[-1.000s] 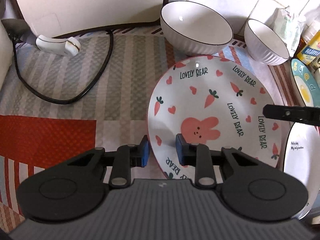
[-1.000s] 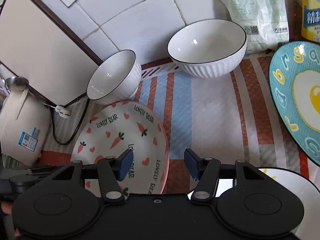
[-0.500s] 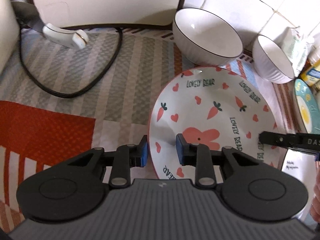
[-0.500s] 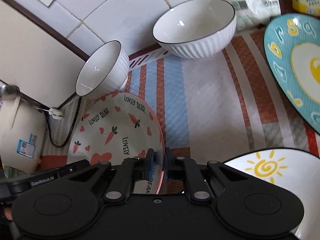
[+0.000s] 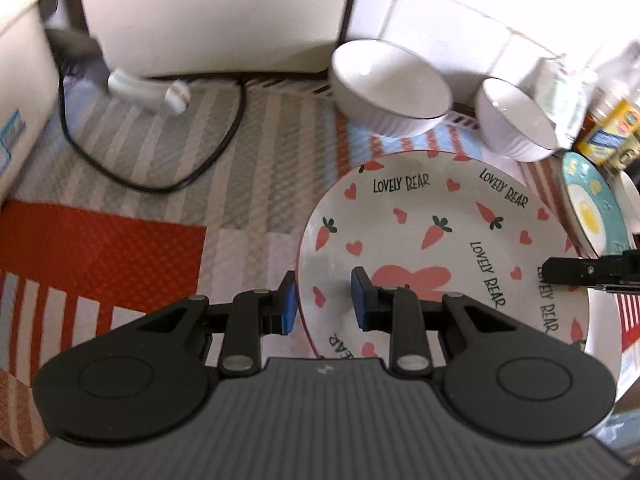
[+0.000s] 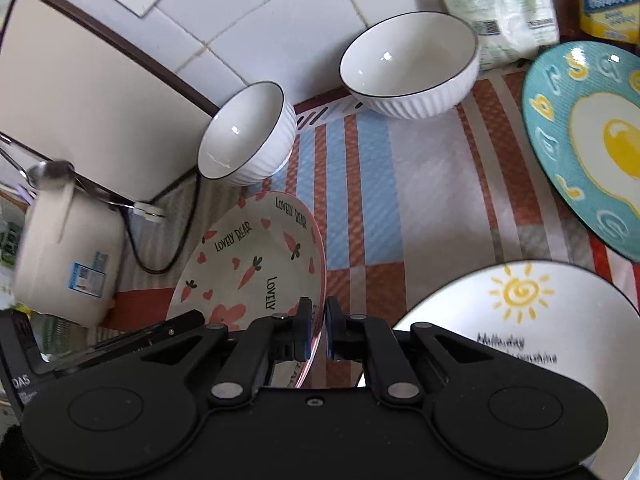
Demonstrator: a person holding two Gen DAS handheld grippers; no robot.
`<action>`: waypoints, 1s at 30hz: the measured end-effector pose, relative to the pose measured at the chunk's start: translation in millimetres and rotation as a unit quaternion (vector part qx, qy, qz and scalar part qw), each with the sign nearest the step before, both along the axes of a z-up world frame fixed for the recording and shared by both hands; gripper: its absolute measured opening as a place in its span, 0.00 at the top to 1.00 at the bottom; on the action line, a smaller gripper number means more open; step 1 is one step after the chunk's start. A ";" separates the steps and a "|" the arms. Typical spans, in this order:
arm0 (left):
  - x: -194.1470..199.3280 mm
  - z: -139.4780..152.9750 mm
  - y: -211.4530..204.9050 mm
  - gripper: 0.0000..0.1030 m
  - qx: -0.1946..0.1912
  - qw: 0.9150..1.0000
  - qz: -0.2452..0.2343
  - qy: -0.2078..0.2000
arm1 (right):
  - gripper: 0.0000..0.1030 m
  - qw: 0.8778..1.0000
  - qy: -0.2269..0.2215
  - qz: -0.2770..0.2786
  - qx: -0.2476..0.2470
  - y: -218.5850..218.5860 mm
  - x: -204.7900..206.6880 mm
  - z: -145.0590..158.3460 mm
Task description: Organize plates and bowls
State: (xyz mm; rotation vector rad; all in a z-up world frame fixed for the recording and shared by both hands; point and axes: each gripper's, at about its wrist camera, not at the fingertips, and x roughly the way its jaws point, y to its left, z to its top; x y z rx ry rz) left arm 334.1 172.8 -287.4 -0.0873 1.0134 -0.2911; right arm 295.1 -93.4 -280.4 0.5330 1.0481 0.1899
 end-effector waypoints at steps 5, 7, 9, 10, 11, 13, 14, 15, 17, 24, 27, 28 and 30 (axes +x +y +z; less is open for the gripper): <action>-8.3 31.1 -17.4 0.75 0.023 0.999 -0.034 -0.018 | 0.88 0.999 -0.008 -0.012 0.031 -14.7 -32.1 9.5; -11.9 44.4 -21.7 0.76 0.018 0.998 -0.047 -0.022 | 0.88 0.997 -0.011 -0.027 0.069 -26.5 -49.9 10.5; -16.4 54.9 -29.4 0.76 0.014 0.997 -0.065 -0.026 | 0.88 0.996 -0.019 -0.034 0.078 -34.2 -66.8 15.4; -19.5 59.9 -34.5 0.76 0.015 0.997 -0.072 -0.027 | 0.87 0.996 -0.025 -0.036 0.074 -36.0 -74.7 20.3; -22.5 62.7 -38.9 0.76 0.014 0.997 -0.077 -0.029 | 0.87 0.996 -0.030 -0.038 0.072 -38.8 -82.5 24.3; -32.0 69.7 -49.7 0.76 0.014 0.995 -0.090 -0.033 | 0.87 0.995 -0.035 -0.048 0.075 -48.2 -96.6 30.9; -36.0 72.5 -55.0 0.76 0.011 0.995 -0.097 -0.031 | 0.87 0.995 -0.038 -0.052 0.078 -53.4 -102.8 33.5; -40.1 74.4 -59.7 0.76 0.009 0.994 -0.103 -0.029 | 0.87 0.994 -0.040 -0.058 0.080 -59.2 -109.3 35.9; -50.0 78.2 -70.4 0.76 0.006 0.993 -0.117 -0.029 | 0.87 0.993 -0.044 -0.068 0.084 -70.6 -121.9 39.9; -80.4 71.7 -101.9 0.77 0.000 0.988 -0.151 -0.022 | 0.87 0.991 -0.045 -0.096 0.080 -100.7 -168.4 37.3; -91.5 64.7 -114.9 0.77 0.003 0.987 -0.161 -0.012 | 0.87 0.990 -0.036 -0.108 0.082 -111.0 -184.6 29.5; -93.8 62.2 -119.1 0.77 0.003 0.987 -0.163 -0.010 | 0.87 0.990 -0.035 -0.112 0.082 -113.2 -188.9 27.1; -97.0 59.9 -127.6 0.77 0.005 0.985 -0.170 -0.006 | 0.87 0.989 -0.032 -0.119 0.082 -118.8 -197.7 22.2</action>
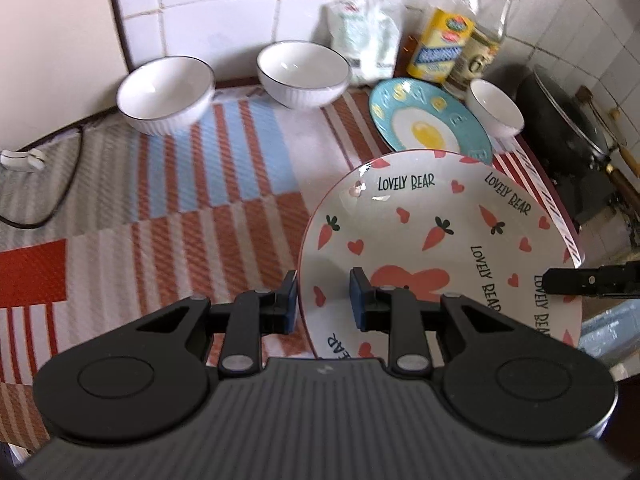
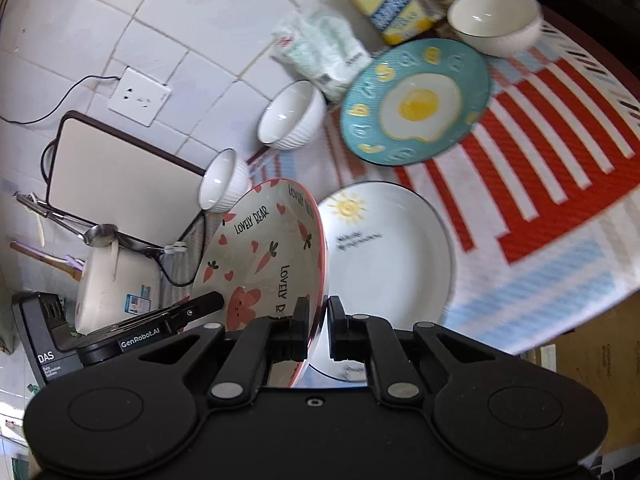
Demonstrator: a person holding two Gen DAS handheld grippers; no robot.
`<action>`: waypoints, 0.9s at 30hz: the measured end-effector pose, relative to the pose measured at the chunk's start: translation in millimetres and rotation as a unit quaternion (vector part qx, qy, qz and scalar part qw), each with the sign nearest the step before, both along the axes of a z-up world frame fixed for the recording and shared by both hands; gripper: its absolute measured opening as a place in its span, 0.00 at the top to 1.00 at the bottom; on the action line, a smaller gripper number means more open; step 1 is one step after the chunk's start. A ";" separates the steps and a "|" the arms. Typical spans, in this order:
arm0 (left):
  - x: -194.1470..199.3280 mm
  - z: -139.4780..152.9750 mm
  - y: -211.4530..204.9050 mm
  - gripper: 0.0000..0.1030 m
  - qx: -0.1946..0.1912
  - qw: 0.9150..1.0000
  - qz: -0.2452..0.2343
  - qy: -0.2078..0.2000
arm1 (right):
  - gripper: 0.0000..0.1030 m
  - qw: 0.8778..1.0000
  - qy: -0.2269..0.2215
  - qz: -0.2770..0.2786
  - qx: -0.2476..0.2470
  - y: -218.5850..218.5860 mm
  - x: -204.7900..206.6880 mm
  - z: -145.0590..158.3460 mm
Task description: Organize plates and bowls
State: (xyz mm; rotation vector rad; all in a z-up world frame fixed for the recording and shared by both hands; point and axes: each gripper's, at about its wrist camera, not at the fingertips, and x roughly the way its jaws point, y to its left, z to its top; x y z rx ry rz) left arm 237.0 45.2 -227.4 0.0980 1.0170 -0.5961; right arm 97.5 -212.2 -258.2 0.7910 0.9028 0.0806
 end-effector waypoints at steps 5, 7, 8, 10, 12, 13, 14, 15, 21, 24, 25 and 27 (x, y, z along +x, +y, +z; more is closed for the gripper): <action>-2.8 -11.5 -16.2 0.76 0.005 1.000 -0.015 0.010 | 0.87 1.000 0.014 -0.013 0.012 -12.9 -14.8 -13.9; 0.5 -19.1 -22.5 0.76 0.006 1.000 -0.018 0.018 | 0.87 1.000 0.016 -0.019 0.015 -17.5 -16.8 -20.9; 2.4 -22.1 -25.6 0.76 0.007 1.000 -0.019 0.020 | 0.87 0.999 0.019 -0.022 0.014 -18.6 -16.9 -24.0; 5.4 -28.9 -31.9 0.76 0.010 0.999 -0.024 0.025 | 0.87 0.999 0.022 -0.029 0.014 -21.3 -17.5 -31.2; 7.3 -35.5 -37.8 0.76 0.016 0.999 -0.029 0.025 | 0.87 0.999 0.023 -0.038 0.008 -22.5 -17.9 -38.8; 8.9 -38.8 -39.6 0.76 0.019 0.999 -0.027 0.029 | 0.87 0.999 0.024 -0.043 0.008 -23.6 -18.3 -43.2; 10.4 -42.1 -41.1 0.76 0.023 0.999 -0.028 0.033 | 0.87 0.998 0.028 -0.048 0.011 -24.4 -18.1 -47.8; 12.2 -45.8 -42.3 0.76 0.025 0.999 -0.030 0.037 | 0.87 0.998 0.031 -0.053 0.012 -24.2 -17.8 -52.2; 19.9 -59.3 -46.0 0.76 0.038 0.997 -0.033 0.053 | 0.87 0.997 0.044 -0.069 0.005 -19.2 -14.0 -66.3; 22.6 -60.8 -49.3 0.76 0.048 0.997 -0.039 0.051 | 0.87 0.996 0.056 -0.066 -0.017 -12.5 -9.8 -69.6; 23.6 -60.9 -51.0 0.76 0.052 0.997 -0.041 0.050 | 0.87 0.996 0.059 -0.065 -0.026 -10.0 -8.3 -69.5; 25.5 -61.4 -52.9 0.77 0.056 0.996 -0.041 0.048 | 0.87 0.995 0.064 -0.066 -0.042 -5.9 -5.7 -68.8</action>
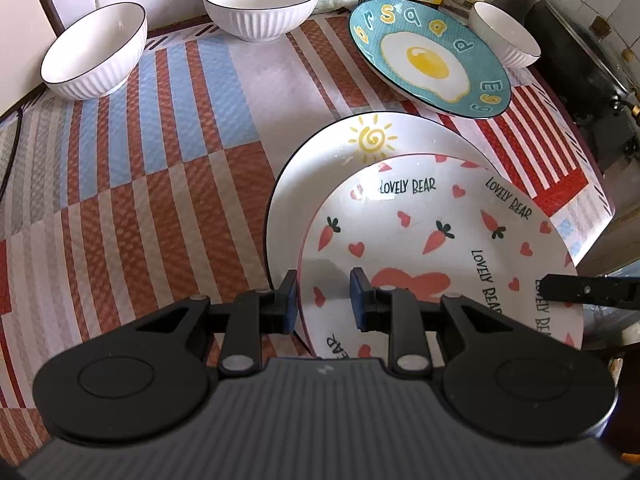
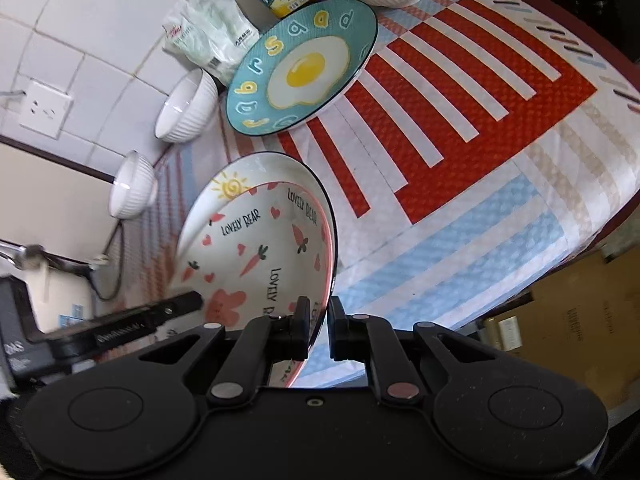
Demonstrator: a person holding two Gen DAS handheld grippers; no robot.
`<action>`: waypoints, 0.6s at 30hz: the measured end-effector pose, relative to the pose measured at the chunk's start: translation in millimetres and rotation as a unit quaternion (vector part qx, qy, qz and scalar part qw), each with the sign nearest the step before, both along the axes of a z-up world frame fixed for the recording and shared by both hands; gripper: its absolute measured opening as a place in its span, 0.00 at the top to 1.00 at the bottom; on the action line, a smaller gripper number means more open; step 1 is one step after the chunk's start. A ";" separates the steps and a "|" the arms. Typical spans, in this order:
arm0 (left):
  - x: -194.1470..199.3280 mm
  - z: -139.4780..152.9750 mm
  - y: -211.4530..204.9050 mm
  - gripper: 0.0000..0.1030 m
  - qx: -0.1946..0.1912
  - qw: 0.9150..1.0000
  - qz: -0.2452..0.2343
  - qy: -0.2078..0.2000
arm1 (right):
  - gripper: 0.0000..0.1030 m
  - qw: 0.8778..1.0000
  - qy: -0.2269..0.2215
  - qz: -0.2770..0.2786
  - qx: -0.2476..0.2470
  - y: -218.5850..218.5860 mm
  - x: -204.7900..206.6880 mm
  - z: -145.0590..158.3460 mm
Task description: Organize plates and bowls
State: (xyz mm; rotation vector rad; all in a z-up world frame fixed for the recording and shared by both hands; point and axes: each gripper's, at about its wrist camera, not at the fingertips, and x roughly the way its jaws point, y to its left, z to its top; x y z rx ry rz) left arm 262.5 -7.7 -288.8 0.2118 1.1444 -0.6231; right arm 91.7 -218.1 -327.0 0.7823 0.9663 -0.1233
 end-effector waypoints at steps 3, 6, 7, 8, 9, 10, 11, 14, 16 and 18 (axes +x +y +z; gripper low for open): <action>2.0 -1.0 -2.1 0.77 0.005 1.000 -0.005 0.002 | 0.87 0.999 0.013 0.006 -0.036 9.1 3.7 0.7; 3.9 -1.9 -1.3 0.77 0.005 1.000 -0.008 0.002 | 0.85 0.998 0.017 0.010 -0.059 14.1 5.5 1.2; 4.7 -2.3 -1.3 0.77 0.006 1.000 -0.010 0.004 | 0.85 0.997 0.018 0.011 -0.068 15.8 6.4 1.5; 5.0 -2.7 -1.4 0.77 0.007 1.000 -0.013 0.005 | 0.84 0.997 0.018 0.013 -0.078 18.0 7.5 2.0; 5.7 -3.1 -2.1 0.77 0.009 1.000 -0.015 0.006 | 0.83 0.995 0.019 0.017 -0.096 21.9 9.1 2.4; 6.7 -3.2 -2.9 0.77 0.011 1.000 -0.017 0.005 | 0.81 0.994 0.019 0.019 -0.110 26.3 10.7 2.6; 8.2 -3.3 -3.5 0.77 0.013 1.000 -0.017 0.005 | 0.80 0.992 0.018 0.022 -0.124 30.2 12.1 2.7; 11.5 -2.4 -4.6 0.77 0.018 1.000 -0.022 0.004 | 0.77 0.988 0.014 0.023 -0.150 38.0 13.7 0.7; 13.4 -1.6 -4.2 0.77 0.021 0.999 -0.024 0.006 | 0.76 0.987 0.011 0.019 -0.159 41.0 14.4 -0.6; 14.7 -1.7 -4.9 0.77 0.023 0.999 -0.025 0.008 | 0.74 0.985 0.006 0.018 -0.172 44.0 15.1 -2.7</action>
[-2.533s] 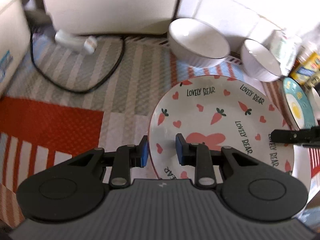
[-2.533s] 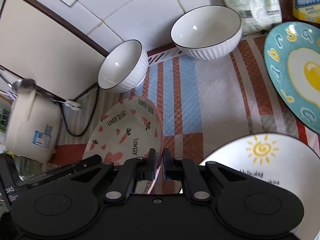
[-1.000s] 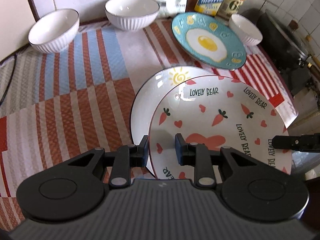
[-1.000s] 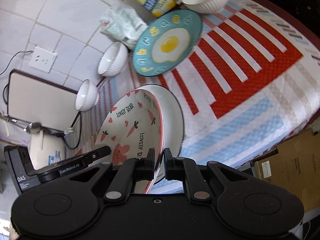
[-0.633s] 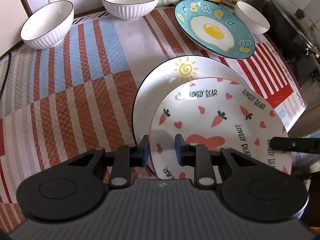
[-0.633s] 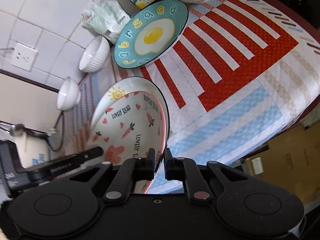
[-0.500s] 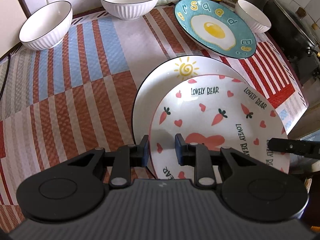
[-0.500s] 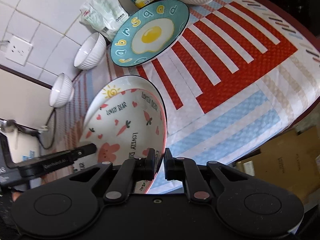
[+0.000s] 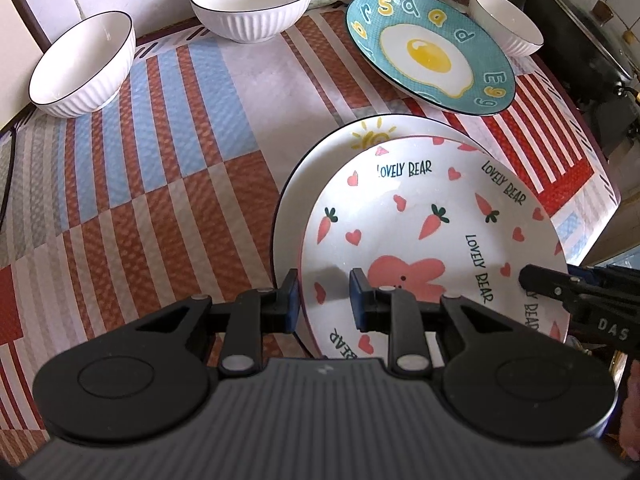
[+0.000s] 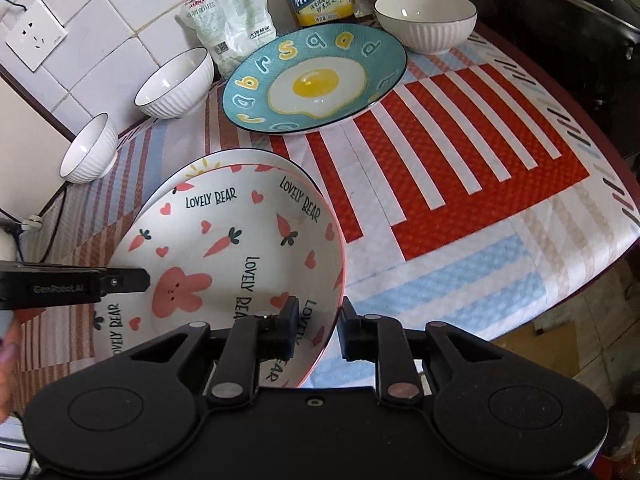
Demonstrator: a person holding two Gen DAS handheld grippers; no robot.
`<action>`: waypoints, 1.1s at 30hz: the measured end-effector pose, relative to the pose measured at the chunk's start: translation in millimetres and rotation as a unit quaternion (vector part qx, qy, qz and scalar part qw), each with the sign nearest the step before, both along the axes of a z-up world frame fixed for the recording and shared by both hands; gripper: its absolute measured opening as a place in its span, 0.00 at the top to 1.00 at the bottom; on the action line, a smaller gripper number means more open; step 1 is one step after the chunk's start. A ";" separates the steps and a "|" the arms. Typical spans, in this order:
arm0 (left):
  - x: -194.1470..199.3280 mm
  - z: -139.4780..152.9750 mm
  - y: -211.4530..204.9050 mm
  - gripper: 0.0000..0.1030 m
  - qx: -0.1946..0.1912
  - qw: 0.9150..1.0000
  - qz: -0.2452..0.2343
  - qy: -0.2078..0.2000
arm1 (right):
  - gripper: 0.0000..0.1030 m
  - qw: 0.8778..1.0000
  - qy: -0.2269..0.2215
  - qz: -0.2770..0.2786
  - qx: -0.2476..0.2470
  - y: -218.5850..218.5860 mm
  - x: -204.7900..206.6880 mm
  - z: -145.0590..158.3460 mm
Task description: Organize plates and bowls
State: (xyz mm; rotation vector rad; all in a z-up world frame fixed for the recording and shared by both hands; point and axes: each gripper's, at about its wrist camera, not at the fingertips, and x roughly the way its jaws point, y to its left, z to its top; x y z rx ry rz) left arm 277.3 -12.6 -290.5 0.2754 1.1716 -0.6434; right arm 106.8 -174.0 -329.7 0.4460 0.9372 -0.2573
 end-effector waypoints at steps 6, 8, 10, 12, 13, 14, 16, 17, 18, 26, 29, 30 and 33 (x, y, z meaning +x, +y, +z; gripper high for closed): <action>-1.0 -0.5 -2.2 0.77 0.007 1.000 0.000 -0.005 | 0.68 0.998 -0.003 0.036 -0.055 9.3 10.4 -2.1; -4.1 1.1 -3.6 0.76 0.013 1.000 0.003 -0.012 | 0.68 0.998 -0.004 0.039 -0.047 4.8 11.0 -2.7; -8.4 3.1 -3.9 0.76 0.017 0.999 0.013 -0.026 | 0.68 0.997 -0.007 0.049 -0.056 4.5 10.9 -3.1; -12.3 6.3 -2.9 0.76 0.019 0.999 0.025 -0.042 | 0.68 0.996 -0.007 0.058 -0.071 6.8 12.2 -2.4; -15.1 8.5 -3.1 0.76 0.022 0.998 0.028 -0.052 | 0.68 0.996 -0.009 0.063 -0.068 6.6 12.8 -2.1; -17.6 10.9 -3.6 0.76 0.024 0.997 0.030 -0.062 | 0.68 0.996 -0.012 0.067 -0.061 6.4 13.0 -2.0; -22.6 15.9 -5.0 0.76 0.026 0.996 0.034 -0.075 | 0.69 0.995 -0.010 0.070 -0.065 7.9 14.8 -3.2; -24.4 18.0 -5.1 0.77 0.023 0.996 0.032 -0.075 | 0.69 0.995 -0.008 0.073 -0.068 8.4 15.9 -3.7; -27.6 20.4 -5.9 0.78 0.019 0.997 0.031 -0.073 | 0.70 0.995 -0.006 0.076 -0.071 8.9 16.5 -3.6; -59.5 40.0 -7.4 0.78 0.006 0.997 0.046 -0.067 | 0.70 0.992 0.004 0.092 -0.081 8.3 4.2 19.3; -73.7 54.3 -7.3 0.77 0.000 0.996 0.048 -0.072 | 0.70 0.993 0.020 0.089 -0.079 -1.1 -6.3 33.4; -79.1 59.9 -7.7 0.74 0.000 0.996 0.050 -0.075 | 0.69 0.993 0.017 0.089 -0.073 -6.1 -12.0 40.1; -92.7 73.5 -10.0 0.65 0.023 0.995 0.063 -0.079 | 0.70 0.993 0.010 0.094 -0.070 -15.6 -26.3 55.8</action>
